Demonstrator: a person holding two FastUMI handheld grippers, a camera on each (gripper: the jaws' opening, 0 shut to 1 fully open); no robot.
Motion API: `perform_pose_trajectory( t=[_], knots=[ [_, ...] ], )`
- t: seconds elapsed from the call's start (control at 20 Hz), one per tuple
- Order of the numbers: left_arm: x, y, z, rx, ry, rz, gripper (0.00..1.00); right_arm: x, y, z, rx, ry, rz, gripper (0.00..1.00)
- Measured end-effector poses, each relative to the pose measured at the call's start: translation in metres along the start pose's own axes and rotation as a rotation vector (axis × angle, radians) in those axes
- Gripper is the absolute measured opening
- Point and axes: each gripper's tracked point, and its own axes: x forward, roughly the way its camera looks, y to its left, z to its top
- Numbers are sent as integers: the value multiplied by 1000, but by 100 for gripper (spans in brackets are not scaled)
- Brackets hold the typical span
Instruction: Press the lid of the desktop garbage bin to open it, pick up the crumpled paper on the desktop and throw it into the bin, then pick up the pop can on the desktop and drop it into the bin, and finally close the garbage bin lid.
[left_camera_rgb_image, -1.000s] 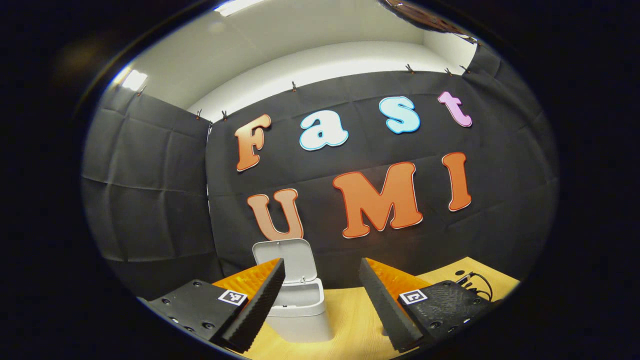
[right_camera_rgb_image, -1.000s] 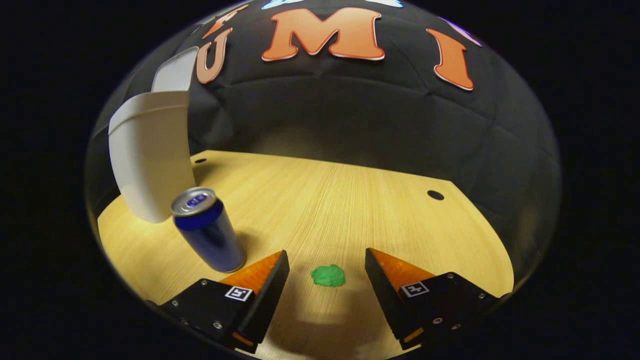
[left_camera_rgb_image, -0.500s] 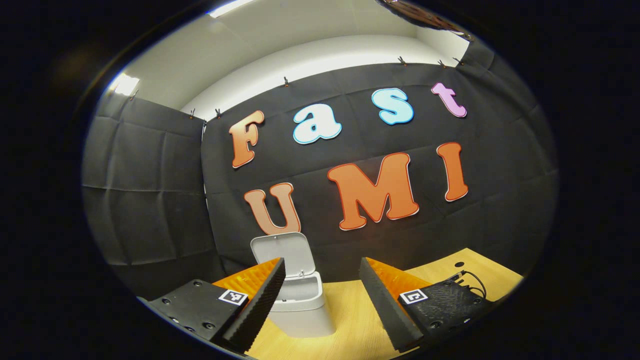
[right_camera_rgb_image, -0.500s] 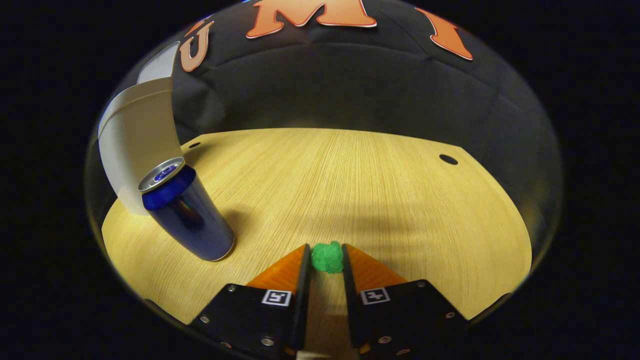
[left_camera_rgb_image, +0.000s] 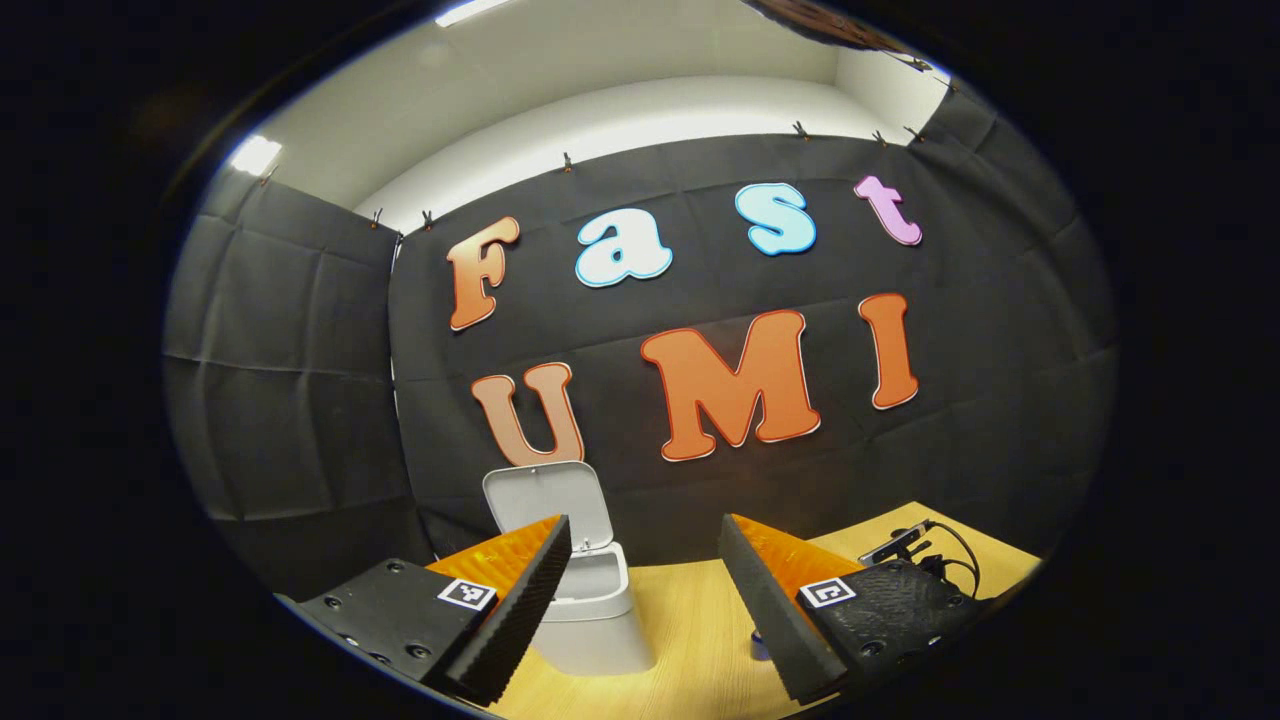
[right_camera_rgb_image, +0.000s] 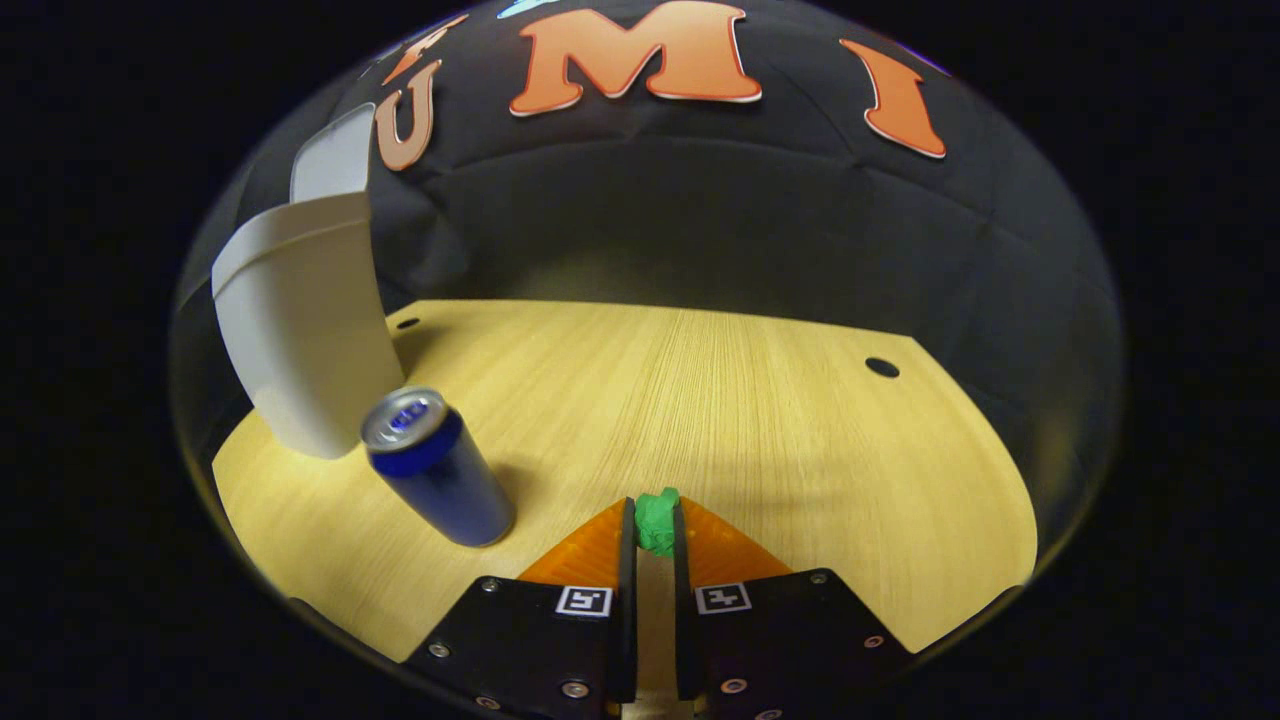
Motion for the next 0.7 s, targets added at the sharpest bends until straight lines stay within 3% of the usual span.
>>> perform_pose_trajectory(
  t=[0.2, 0.45, 0.5, 0.55, 0.7],
  knots=[
    [11, 28, 3, -34, -51, -21, 94, -33, 16, 58, 16, -105, -16, 16],
    [16, 79, -4, -100, -78, 13, 94, -77, 55, 128, 7, -219, 13, 16],
    [16, 91, -7, -108, -80, 29, 99, -81, 68, 137, 12, -230, 43, 16],
    [15, 102, -10, -114, -77, 43, 94, -86, 84, 148, 10, -240, 72, 16],
    [5, 133, -22, -128, -60, 92, 94, -101, 134, 178, -29, -293, 156, 16]
  ],
)
